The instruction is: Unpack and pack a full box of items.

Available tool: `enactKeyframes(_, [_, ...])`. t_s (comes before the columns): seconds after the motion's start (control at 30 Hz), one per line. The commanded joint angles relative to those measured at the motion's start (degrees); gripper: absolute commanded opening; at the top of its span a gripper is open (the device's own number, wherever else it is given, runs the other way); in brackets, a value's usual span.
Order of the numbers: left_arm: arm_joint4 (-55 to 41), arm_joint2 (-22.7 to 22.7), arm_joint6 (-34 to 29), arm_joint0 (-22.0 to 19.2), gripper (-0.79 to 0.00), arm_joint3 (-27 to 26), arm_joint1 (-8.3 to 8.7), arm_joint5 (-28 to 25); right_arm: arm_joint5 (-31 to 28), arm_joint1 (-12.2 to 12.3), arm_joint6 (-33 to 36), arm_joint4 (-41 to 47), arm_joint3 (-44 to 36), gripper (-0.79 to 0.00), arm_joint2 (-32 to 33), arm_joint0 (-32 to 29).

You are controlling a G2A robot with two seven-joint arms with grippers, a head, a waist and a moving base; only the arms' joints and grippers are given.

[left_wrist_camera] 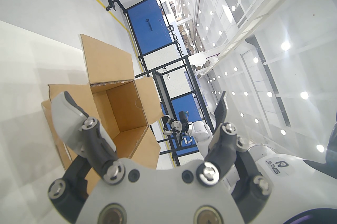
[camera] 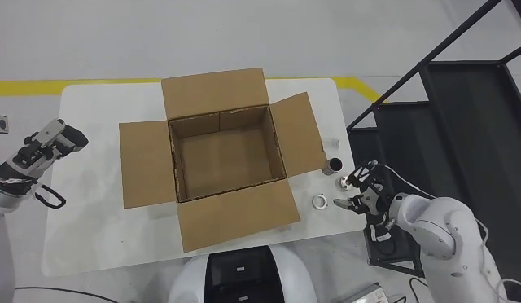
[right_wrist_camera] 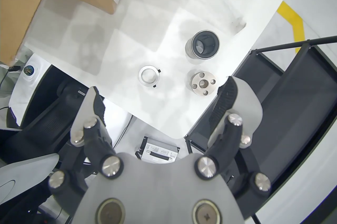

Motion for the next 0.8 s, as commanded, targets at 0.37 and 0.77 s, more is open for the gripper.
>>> enactKeyframes(0.37, [0.00,0.00,0.00,0.00,0.000,0.00,0.00,0.00,1.85,0.40,-0.15,-7.54,8.71,0.000,-11.18,4.99])
enactKeyframes(0.77, [0.00,0.00,0.00,0.00,0.000,0.00,0.00,0.00,4.87,0.68,-1.39,-9.62,15.37,-0.286,-15.99,9.38])
